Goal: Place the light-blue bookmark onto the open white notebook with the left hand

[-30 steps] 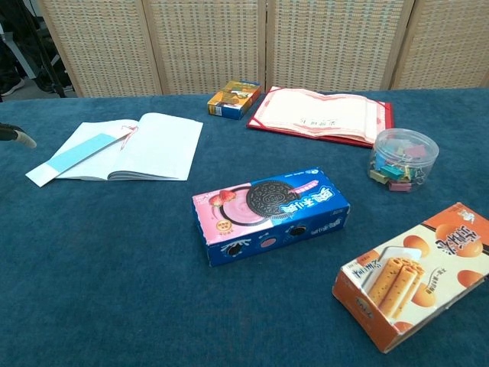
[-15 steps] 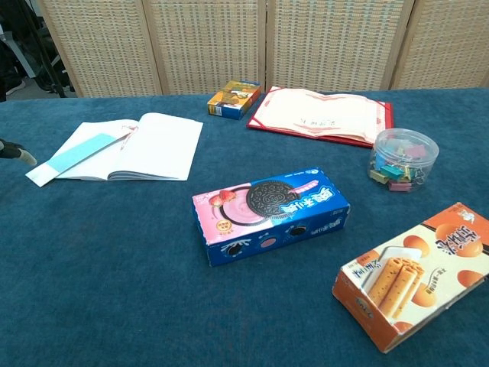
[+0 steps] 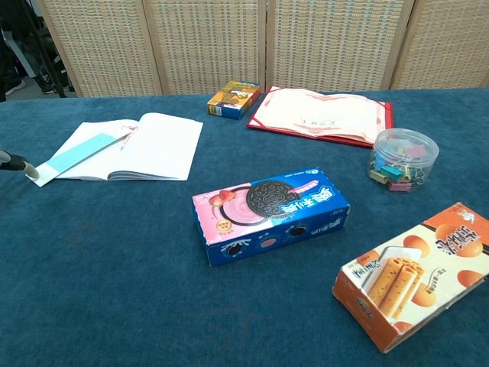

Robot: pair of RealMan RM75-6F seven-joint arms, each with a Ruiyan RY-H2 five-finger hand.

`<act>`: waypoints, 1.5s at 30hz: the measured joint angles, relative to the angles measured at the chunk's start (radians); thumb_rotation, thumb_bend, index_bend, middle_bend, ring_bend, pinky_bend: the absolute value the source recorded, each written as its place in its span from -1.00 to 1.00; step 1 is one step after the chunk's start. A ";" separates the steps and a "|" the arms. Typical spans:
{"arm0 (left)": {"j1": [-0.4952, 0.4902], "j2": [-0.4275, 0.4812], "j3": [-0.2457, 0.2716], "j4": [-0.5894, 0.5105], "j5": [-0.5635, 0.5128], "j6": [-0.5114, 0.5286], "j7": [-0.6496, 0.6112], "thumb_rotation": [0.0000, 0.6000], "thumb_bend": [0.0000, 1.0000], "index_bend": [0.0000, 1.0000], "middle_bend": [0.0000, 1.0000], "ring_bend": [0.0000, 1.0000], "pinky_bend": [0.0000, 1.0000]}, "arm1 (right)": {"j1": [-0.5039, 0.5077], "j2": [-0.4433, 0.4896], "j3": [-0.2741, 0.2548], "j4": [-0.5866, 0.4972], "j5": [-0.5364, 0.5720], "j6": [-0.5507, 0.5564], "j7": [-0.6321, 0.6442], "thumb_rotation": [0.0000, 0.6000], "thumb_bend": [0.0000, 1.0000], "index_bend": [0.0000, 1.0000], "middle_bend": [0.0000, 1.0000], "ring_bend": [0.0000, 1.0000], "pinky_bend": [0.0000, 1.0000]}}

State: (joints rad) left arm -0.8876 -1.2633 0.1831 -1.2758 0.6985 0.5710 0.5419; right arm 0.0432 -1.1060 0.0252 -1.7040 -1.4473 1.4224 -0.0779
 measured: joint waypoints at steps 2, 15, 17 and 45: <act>-0.006 -0.002 0.004 -0.004 -0.014 0.004 0.009 1.00 1.00 -0.96 -1.00 -1.00 -1.00 | 0.000 0.000 0.000 0.000 0.000 0.000 0.001 1.00 -0.79 -1.00 -1.00 -1.00 -1.00; -0.046 -0.022 0.026 -0.023 -0.095 0.020 0.045 1.00 1.00 -0.96 -1.00 -1.00 -1.00 | -0.001 0.002 -0.003 0.001 -0.010 0.002 0.008 1.00 -0.79 -1.00 -1.00 -1.00 -1.00; -0.049 -0.027 0.028 -0.022 -0.102 0.023 0.046 1.00 1.00 -0.96 -1.00 -1.00 -1.00 | -0.001 0.002 -0.003 0.000 -0.011 0.002 0.007 1.00 -0.79 -1.00 -1.00 -1.00 -1.00; -0.083 -0.076 0.006 -0.013 -0.128 0.052 0.052 1.00 1.00 -0.96 -1.00 -1.00 -1.00 | -0.003 0.003 -0.004 0.000 -0.018 0.008 0.011 1.00 -0.79 -1.00 -1.00 -1.00 -1.00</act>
State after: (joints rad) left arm -0.9704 -1.3396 0.1893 -1.2891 0.5709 0.6226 0.5942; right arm 0.0405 -1.1031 0.0211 -1.7039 -1.4656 1.4304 -0.0664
